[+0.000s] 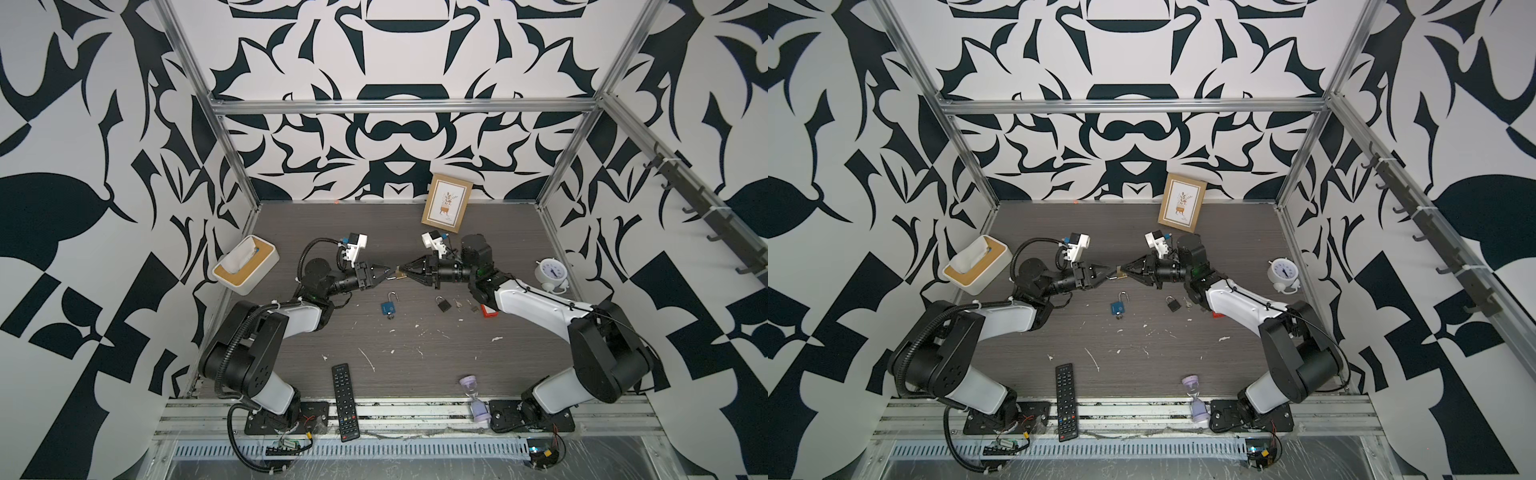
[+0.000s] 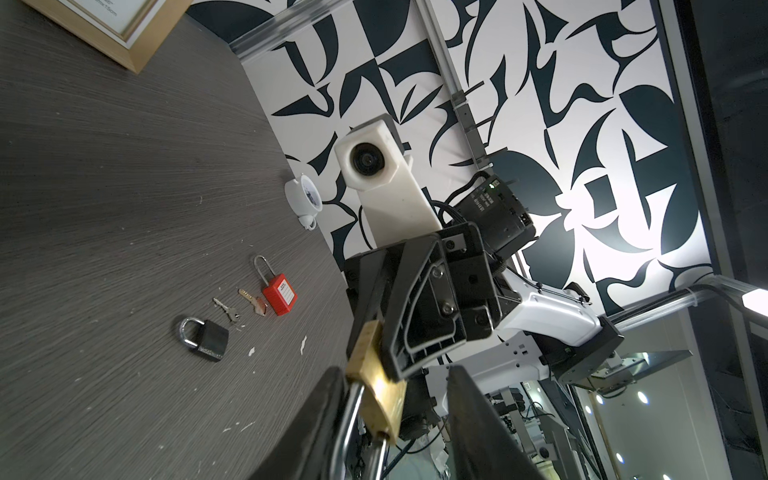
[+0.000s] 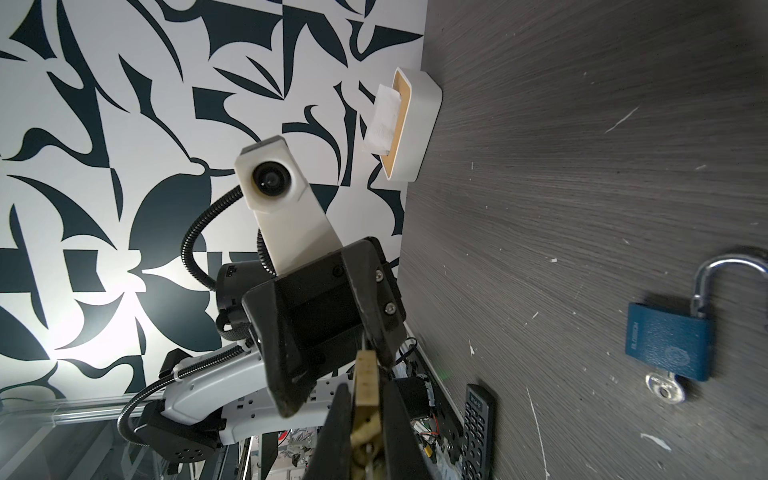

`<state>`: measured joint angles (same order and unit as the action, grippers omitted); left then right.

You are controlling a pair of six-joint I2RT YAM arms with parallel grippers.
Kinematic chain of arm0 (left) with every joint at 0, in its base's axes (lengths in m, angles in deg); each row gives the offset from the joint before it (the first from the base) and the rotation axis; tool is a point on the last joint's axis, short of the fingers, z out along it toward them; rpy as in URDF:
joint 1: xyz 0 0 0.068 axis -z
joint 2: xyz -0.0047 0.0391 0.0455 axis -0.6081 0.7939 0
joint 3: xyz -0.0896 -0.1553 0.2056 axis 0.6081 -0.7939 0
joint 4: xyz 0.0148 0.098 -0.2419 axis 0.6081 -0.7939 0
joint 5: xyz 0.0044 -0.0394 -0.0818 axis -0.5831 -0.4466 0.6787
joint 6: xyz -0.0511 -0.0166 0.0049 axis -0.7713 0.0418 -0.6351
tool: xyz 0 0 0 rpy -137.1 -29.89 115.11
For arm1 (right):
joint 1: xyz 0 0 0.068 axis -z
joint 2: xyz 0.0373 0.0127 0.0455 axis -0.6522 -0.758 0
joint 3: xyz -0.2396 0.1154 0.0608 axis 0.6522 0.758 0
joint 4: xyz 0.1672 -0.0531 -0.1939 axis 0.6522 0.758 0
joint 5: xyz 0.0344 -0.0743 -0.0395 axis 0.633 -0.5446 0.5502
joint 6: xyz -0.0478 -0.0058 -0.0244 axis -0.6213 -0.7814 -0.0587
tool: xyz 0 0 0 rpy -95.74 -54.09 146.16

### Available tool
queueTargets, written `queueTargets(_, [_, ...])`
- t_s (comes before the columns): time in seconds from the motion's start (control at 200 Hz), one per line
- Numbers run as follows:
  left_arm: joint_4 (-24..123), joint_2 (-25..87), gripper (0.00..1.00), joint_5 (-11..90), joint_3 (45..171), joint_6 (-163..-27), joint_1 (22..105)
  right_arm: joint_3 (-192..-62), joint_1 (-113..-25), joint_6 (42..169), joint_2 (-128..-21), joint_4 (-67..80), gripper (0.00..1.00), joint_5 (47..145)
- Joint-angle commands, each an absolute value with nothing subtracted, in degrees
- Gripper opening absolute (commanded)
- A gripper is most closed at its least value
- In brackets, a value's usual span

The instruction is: Lock with the key

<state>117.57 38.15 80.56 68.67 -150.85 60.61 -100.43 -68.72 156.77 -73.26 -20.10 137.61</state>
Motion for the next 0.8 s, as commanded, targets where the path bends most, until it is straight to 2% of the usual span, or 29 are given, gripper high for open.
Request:
queueTargets(0.0, [120.9,37.1,0.43,81.3,67.9,-151.4,60.7,-102.2,-67.7,154.7,-70.5,-20.9,0.0,136.3])
queueTargets(0.4, [121.5,37.3,0.3,81.6,66.9,-151.8,60.7,-101.9,-66.4,153.4,-69.1,-19.2,0.0,136.4])
queueTargets(0.795, [121.7,37.8,0.24,81.6,67.0,-152.2,60.7,-101.5,-66.1,152.1,-68.3,-18.2,0.0,136.7])
